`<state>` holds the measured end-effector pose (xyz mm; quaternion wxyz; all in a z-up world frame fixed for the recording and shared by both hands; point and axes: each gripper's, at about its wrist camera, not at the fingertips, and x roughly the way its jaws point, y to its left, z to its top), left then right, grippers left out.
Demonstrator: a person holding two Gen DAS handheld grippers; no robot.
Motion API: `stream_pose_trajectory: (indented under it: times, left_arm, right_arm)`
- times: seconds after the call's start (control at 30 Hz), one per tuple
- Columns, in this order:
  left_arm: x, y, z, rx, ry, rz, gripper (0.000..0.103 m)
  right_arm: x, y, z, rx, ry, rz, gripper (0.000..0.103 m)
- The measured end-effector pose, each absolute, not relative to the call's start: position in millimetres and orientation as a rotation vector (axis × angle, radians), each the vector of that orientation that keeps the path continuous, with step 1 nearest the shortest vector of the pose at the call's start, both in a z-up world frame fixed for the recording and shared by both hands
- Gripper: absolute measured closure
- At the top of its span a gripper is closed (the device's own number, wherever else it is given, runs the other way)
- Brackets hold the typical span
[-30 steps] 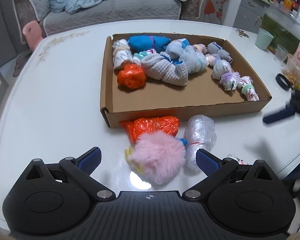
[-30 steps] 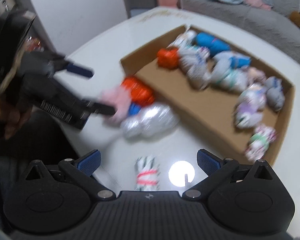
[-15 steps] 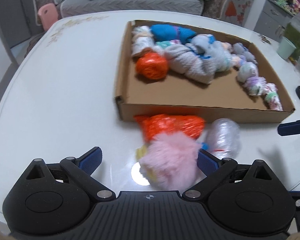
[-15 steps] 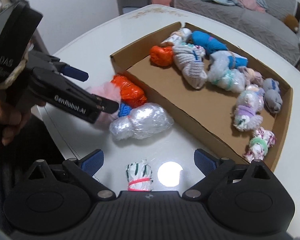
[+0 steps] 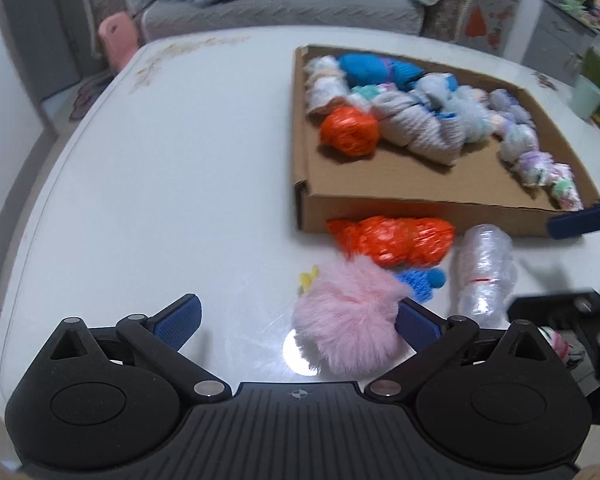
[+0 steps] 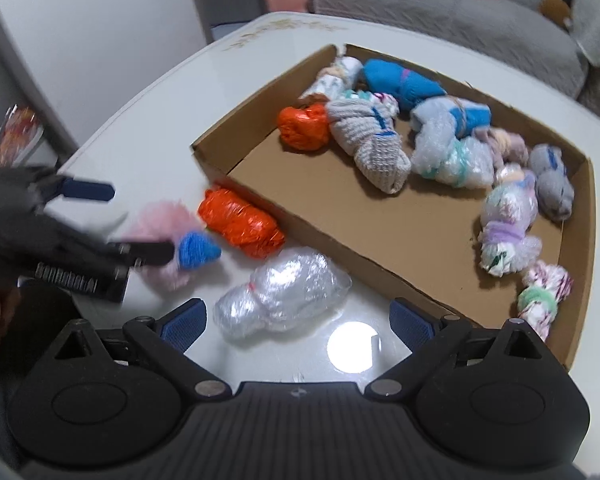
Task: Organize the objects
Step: 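Grasp pink pom-pom sock with left tool while right tool grasps clear wrapped bundle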
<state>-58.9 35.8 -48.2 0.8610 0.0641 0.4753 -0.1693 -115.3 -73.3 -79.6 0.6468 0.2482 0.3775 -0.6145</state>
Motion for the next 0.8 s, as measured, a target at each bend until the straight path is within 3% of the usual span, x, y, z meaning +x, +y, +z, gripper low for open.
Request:
stream_pose_trajectory:
  times: [0.2,0.3,0.47,0.5,0.57,0.63,0.7,0.8]
  left_arm:
    - [-61.8,13.1,-49.5,0.262,0.939,-0.450,0.001]
    - [-58.3,5.8,-49.6,0.269,0.929,-0.468,0.002]
    - [-51.5,-5.5,-59.5,0.277,0.949,-0.496,0.003]
    - [-52.1,-7.0,-61.2,0.273,0.951,-0.507,0.005]
    - [-53.4,-10.8,-64.7,0.273,0.961,-0.529,0.013]
    - [-53.9,-14.3,-68.7,0.279,0.978,-0.544,0.033]
    - [-56.0,-16.4,-70.3,0.296,0.972,-0.546,0.035]
    - [-54.7,-14.2,-69.4,0.271,0.982,-0.562,0.045]
  right_arm:
    - [-122.0,-87.3,-82.6,0.702,0.782,-1.427,0.006]
    - [-121.6,-93.4,-88.2,0.727,0.792,-1.436,0.011]
    - [-129.2,-97.3,-90.4,0.790,0.792,-1.420,0.031]
    - [-130.6,-97.2,-90.7,0.804,0.794,-1.410,0.038]
    - [-133.3,-95.5,-91.2,0.818,0.797,-1.395,0.042]
    - [-134.3,-94.0,-91.1,0.818,0.806,-1.389,0.045]
    - [-136.0,-93.7,-90.0,0.836,0.794,-1.380,0.049]
    - [-136.2,-94.2,-89.6,0.851,0.789,-1.366,0.053]
